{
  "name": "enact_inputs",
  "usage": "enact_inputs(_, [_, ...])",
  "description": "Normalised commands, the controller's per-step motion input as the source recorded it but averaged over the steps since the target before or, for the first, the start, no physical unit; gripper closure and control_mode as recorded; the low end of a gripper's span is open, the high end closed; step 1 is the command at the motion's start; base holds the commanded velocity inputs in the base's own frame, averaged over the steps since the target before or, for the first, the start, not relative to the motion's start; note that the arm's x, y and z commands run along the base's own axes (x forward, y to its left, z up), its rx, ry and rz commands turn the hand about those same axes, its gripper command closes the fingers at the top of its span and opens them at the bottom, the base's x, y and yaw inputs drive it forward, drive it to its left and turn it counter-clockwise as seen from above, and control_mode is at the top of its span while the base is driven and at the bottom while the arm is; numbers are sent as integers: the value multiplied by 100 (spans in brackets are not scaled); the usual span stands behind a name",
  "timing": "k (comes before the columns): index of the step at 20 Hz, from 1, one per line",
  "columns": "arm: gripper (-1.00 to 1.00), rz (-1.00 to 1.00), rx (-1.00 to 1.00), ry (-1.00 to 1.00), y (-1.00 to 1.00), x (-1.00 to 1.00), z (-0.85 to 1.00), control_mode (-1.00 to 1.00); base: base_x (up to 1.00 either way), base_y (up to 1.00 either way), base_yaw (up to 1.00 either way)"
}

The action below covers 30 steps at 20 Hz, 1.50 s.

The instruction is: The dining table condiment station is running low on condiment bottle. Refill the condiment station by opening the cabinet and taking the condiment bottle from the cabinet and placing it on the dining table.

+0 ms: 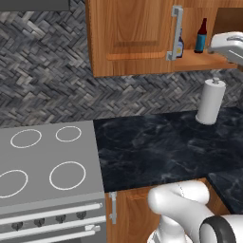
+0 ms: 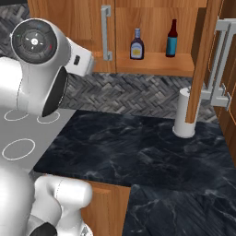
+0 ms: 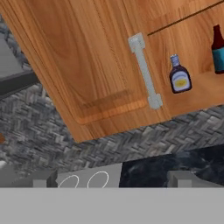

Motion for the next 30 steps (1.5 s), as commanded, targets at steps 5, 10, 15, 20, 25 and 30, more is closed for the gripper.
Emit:
enact_inputs(5, [-100,-1,0,0,5,59,0,-100,0,0,0])
enact_inputs(10, [-100,-3,0,0,0,66,0,-100,0,0,0])
enact_inputs(15, [-100,-1,0,0,-2,68,0,-100,0,0,0])
enact_inputs(20, [-100,0,0,0,-16,65,0,-100,0,0,0])
enact_inputs(25, [-100,0,0,0,-24,59,-1,-100,0,0,0])
enact_inputs(30, [-100,0,0,0,-4,56,-9,-100,0,0,0])
